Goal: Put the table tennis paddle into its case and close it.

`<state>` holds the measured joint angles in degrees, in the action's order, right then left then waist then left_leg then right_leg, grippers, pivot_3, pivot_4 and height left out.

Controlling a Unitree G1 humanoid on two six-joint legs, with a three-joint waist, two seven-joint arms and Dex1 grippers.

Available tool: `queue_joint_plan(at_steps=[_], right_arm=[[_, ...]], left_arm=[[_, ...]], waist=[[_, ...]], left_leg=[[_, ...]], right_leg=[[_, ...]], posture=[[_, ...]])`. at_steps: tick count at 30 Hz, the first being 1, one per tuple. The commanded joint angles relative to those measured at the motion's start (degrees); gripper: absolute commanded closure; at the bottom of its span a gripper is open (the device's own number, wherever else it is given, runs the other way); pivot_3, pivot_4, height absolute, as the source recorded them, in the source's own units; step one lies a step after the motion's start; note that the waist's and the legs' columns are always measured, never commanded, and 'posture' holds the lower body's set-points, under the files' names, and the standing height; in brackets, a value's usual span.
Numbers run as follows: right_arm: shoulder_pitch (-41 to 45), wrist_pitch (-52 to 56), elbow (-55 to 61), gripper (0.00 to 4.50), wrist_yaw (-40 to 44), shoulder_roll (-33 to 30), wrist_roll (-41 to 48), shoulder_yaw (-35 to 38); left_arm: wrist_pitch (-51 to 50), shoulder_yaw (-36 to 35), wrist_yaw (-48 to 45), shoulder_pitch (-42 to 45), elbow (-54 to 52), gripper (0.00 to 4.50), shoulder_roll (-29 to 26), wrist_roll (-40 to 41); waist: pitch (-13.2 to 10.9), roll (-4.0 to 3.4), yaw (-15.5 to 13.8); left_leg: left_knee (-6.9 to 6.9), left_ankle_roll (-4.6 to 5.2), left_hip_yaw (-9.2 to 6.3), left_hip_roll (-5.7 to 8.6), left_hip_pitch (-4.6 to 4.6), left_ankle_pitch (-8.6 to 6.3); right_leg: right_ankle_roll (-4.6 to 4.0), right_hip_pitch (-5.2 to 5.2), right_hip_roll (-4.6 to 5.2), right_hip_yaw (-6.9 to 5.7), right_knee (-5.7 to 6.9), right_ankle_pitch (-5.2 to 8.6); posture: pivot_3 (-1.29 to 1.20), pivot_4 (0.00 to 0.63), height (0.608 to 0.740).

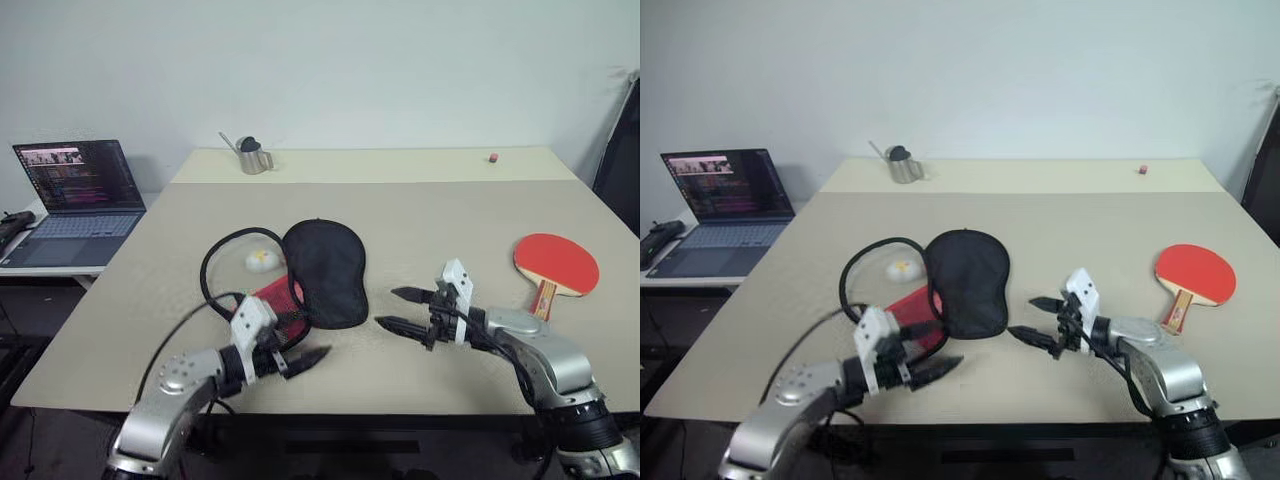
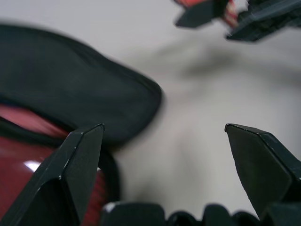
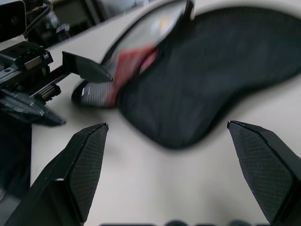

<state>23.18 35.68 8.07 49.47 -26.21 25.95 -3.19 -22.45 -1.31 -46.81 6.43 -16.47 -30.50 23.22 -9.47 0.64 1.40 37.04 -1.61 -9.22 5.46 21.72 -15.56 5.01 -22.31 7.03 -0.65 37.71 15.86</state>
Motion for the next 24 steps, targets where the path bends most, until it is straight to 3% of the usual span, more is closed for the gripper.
queue_joint_plan(at_steps=[1,7,11,24], right_arm=[[2.9,-0.2,-0.5,0.05,-1.8,1.7,1.7,2.1],[6.6,-0.4,-3.0,0.05,-6.4,5.1,0.5,1.8],[10.9,6.8,-6.3,0.05,-11.0,7.6,0.6,0.7],[20.3,8.5,-22.3,0.05,-19.3,14.2,-9.8,-6.1]], left_arm=[[0.0,-2.8,0.3,3.3,0.8,0.0,-0.8,1.6],[2.7,-5.5,3.2,8.2,7.7,0.0,-1.2,-1.0],[4.7,-8.2,4.8,11.8,12.6,0.0,-2.5,-1.9],[0.9,-12.9,-4.0,18.2,20.3,0.0,-9.7,4.3]], waist=[[0.0,0.0,0.1],[0.0,0.0,0.3],[0.0,0.0,0.4],[0.0,0.0,0.7]], left_leg=[[0.0,-0.11,0.01,0.0,0.01,0.06],[-0.02,-0.14,0.01,0.01,0.03,0.07],[0.0,-0.15,0.01,0.0,0.01,0.08],[-0.02,-0.16,0.05,0.02,0.19,0.08]], right_leg=[[0.0,0.0,0.0,0.0,-0.01,0.0],[0.0,-0.04,0.0,0.02,-0.07,0.0],[-0.02,-0.07,-0.02,0.04,0.02,-0.01],[-0.03,-0.39,-0.01,0.12,0.1,-0.01]], posture=[[0.0,0.15,0.74],[0.0,0.15,0.74],[0.0,0.15,0.74],[0.0,0.15,0.74]])
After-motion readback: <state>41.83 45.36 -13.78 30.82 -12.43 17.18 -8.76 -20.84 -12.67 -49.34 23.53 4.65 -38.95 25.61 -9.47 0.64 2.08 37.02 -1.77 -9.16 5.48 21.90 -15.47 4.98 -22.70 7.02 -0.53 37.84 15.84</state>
